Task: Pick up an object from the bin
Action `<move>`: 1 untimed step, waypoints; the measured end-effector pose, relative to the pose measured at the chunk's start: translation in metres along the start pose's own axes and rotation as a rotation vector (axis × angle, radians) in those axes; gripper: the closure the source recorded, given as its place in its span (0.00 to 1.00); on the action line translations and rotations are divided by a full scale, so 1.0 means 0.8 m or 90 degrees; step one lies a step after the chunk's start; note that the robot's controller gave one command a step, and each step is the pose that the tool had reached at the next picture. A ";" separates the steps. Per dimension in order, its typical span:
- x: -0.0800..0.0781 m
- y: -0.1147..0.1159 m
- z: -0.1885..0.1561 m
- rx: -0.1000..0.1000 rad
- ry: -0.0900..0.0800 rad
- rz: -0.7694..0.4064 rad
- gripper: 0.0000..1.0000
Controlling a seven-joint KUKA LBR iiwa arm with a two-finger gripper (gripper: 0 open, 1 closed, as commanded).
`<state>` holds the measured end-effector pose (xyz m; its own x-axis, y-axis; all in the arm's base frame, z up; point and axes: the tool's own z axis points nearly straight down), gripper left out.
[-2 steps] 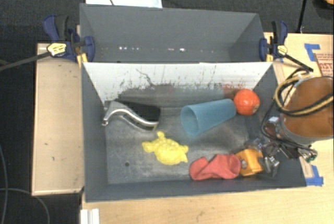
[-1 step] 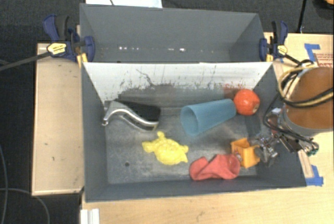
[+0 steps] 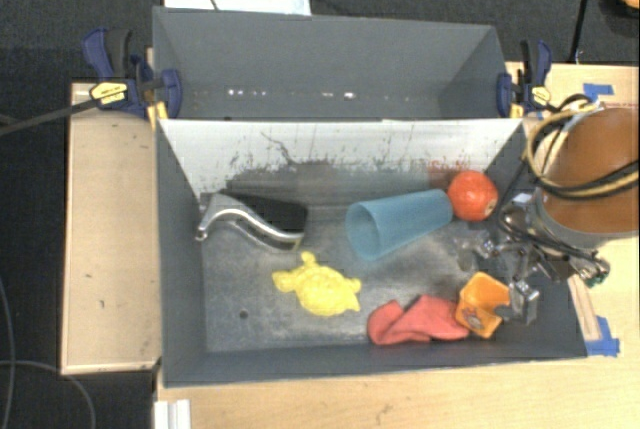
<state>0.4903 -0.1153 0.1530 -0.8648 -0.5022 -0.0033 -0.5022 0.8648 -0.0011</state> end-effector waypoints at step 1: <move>0.000 0.000 0.000 0.000 0.000 0.000 0.00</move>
Offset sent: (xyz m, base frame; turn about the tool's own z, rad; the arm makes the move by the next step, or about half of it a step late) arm -0.0054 -0.0162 -0.0829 -0.1508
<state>0.4902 -0.1154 0.1530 -0.8648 -0.5022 -0.0033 -0.5022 0.8648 -0.0011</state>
